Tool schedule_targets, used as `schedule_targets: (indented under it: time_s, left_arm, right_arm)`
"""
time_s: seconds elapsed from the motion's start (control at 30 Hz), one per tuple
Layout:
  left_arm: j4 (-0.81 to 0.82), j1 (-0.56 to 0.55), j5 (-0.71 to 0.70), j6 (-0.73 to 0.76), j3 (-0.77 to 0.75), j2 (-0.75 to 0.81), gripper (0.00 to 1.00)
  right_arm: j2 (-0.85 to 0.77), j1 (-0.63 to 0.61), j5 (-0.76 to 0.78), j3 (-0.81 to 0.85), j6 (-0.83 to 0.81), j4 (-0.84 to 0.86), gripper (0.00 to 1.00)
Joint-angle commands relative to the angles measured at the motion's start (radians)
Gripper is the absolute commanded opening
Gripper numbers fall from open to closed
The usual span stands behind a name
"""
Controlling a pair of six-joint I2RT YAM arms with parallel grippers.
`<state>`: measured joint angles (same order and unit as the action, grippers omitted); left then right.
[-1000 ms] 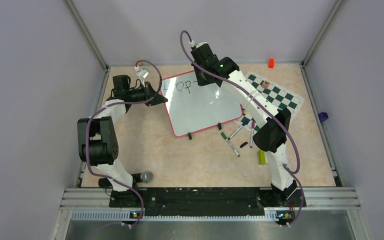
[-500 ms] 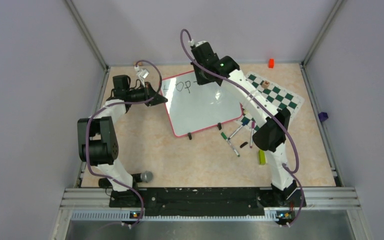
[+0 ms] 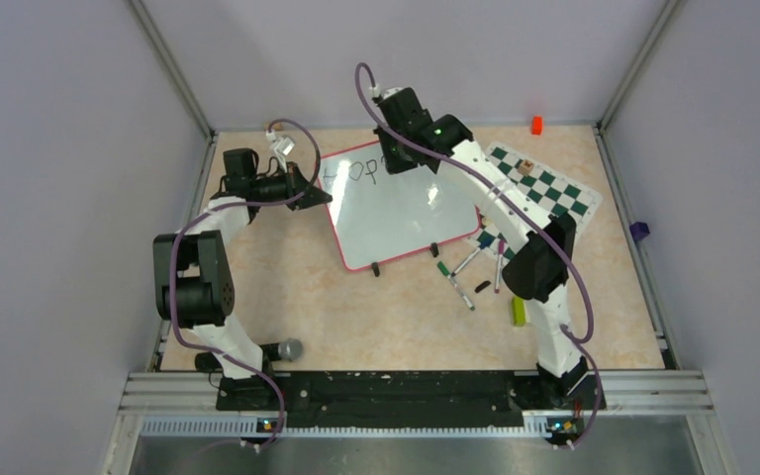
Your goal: Write a sentence on the whiteboard
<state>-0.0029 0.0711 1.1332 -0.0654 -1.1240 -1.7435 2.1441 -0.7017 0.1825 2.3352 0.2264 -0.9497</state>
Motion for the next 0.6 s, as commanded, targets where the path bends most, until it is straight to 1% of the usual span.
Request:
schedule_targets:
  time_s: [0.0, 0.17, 0.4, 0.57]
  left_arm:
    - [-0.031, -0.031, -0.117, 0.15, 0.018, -0.032, 0.0]
    - [-0.03, -0.03, -0.116, 0.151, 0.02, -0.03, 0.0]
    - [-0.031, -0.031, -0.116, 0.15, 0.02, -0.03, 0.0]
    - [-0.031, -0.031, -0.117, 0.151, 0.02, -0.031, 0.0]
  right_arm:
    - [-0.026, 0.015, 0.009, -0.073, -0.017, 0.034, 0.0]
    - [-0.032, 0.015, 0.042, -0.08, -0.021, 0.004, 0.0]
    - [-0.034, 0.015, 0.133, -0.065, -0.017, -0.007, 0.0]
    - [-0.046, 0.015, 0.138, -0.05, -0.011, -0.009, 0.0]
